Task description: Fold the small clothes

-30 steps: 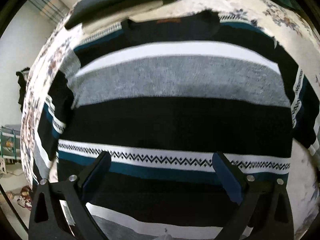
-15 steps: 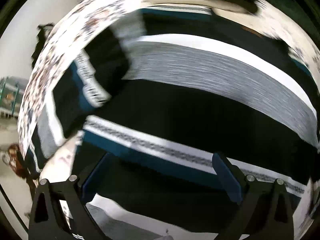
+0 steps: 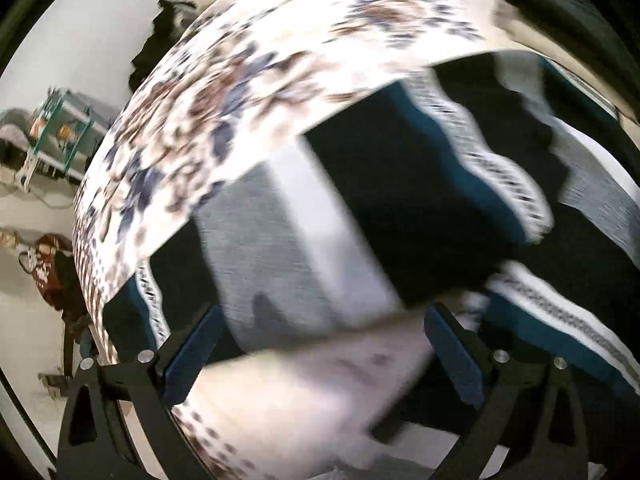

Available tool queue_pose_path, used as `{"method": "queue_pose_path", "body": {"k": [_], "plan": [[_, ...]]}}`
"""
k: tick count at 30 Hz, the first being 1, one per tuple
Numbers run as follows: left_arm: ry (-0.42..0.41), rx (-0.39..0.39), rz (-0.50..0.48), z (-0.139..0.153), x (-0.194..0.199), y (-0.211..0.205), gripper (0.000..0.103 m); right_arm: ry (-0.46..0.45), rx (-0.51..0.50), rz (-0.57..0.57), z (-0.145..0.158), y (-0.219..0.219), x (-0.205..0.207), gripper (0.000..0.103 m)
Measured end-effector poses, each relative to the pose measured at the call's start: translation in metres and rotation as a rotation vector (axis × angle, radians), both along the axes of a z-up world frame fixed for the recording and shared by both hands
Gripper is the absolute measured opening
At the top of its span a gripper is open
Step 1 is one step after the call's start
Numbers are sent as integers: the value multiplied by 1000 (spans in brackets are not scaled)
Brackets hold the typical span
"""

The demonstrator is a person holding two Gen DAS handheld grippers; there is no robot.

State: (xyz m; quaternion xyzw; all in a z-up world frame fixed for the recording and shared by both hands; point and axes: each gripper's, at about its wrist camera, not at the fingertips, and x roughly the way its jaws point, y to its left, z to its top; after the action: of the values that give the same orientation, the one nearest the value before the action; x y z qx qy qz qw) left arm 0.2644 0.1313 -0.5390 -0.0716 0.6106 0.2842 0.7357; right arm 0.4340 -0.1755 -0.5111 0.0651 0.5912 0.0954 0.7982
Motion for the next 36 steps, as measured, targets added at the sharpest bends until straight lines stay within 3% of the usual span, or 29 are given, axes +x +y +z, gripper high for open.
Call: {"method": "queue_pose_path", "body": {"k": [3, 6, 10, 13, 15, 16, 17, 19, 22, 27, 29, 33, 36], "plan": [[-1, -13, 24, -3, -10, 34, 103, 21, -42, 160, -24, 112, 5, 10], [-8, -16, 38, -3, -16, 56, 103, 44, -80, 241, -42, 186, 1, 10], [-23, -34, 61, -5, -21, 81, 103, 76, -172, 258, -66, 219, -4, 10], [-35, -49, 64, 0, -25, 91, 103, 117, -157, 248, -68, 212, -7, 13], [-39, -62, 66, 6, -33, 99, 103, 168, -67, 220, -60, 198, -7, 30], [-40, -68, 70, 10, -38, 103, 103, 191, -15, 203, -55, 190, -9, 47], [-47, -74, 75, 14, -44, 108, 103, 207, 37, 172, -46, 176, -13, 56], [-50, -76, 95, 24, -63, 123, 103, 192, 95, 120, -27, 150, -25, 58], [-38, -100, 156, 30, -93, 150, 103, 190, 90, 58, -6, 113, -49, 64], [-44, -186, 295, 21, -141, 203, 103, 251, 40, -51, -8, 53, -90, 64], [-82, -288, 360, 6, -161, 224, 103, 281, 9, -87, -21, 34, -105, 64], [-99, -475, 395, -38, -171, 236, 101, 340, -28, -133, -47, 25, -123, 64], [-101, -464, 350, -49, -158, 223, 70, 365, -25, -142, -55, 27, -133, 64]]}}
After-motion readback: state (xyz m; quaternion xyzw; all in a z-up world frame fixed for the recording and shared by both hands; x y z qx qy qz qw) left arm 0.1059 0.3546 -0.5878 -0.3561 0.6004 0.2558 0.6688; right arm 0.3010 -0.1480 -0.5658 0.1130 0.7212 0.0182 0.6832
